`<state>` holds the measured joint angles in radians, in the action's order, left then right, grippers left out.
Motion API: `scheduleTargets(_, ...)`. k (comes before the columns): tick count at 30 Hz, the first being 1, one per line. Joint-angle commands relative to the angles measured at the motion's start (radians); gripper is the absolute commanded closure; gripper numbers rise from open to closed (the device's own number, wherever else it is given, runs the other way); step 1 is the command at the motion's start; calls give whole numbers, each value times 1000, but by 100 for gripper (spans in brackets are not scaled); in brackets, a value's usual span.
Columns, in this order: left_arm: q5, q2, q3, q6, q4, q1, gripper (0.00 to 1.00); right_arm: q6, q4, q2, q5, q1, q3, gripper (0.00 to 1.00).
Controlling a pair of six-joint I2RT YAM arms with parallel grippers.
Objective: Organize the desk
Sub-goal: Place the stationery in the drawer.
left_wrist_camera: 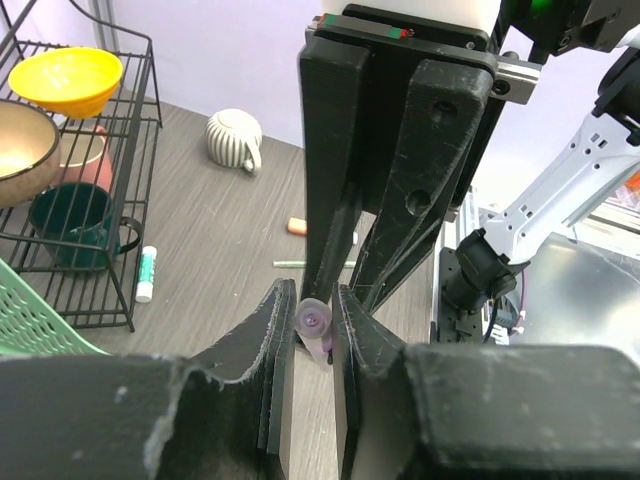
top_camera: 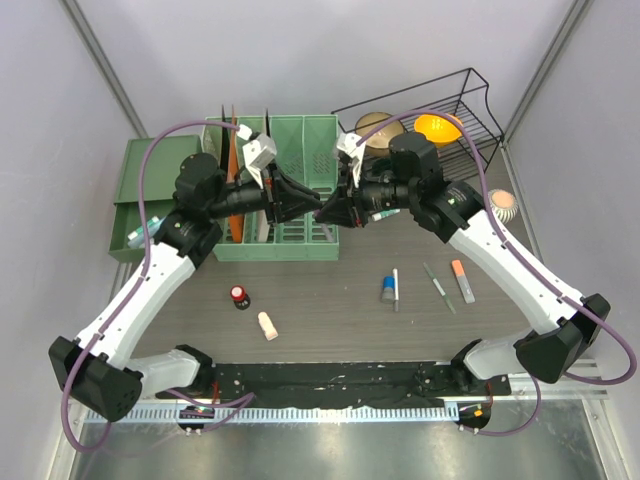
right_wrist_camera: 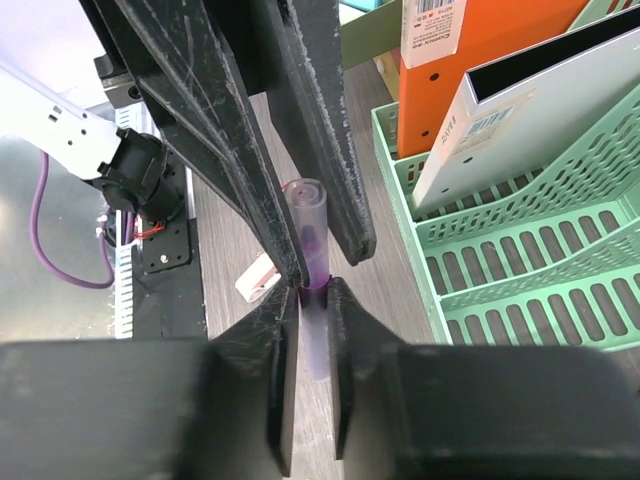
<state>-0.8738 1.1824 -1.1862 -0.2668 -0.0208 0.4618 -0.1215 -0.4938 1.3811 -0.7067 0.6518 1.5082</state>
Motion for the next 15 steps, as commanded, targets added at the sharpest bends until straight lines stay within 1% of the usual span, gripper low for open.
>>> scheduleTargets(1,12,-23,5,1,-68,-5,100,20,27,-1,10,5,24,74)
scheduleTargets(2,27,-27,5,5,-62,-3,100,22,26,-4,21,5,21,69)
scheduleTargets(3,30,-35,4,12,-51,-5,100,17,21,-4,24,3,20,66)
scheduleTargets(4,38,-40,-1,29,-38,-5,100,14,18,-4,27,5,18,60)
scheduleTargets(6,52,-52,-12,52,10,-5,100,3,9,-11,55,6,7,53)
scheduleTargets(7,58,-55,-24,75,16,-3,100,0,6,-14,70,5,-6,46)
scheduleTargets(13,91,-84,-56,121,119,-17,100,-41,-11,-47,154,5,-52,32)
scheduleTargets(15,101,-90,-72,149,148,-25,100,-55,-23,-59,180,5,-62,30)
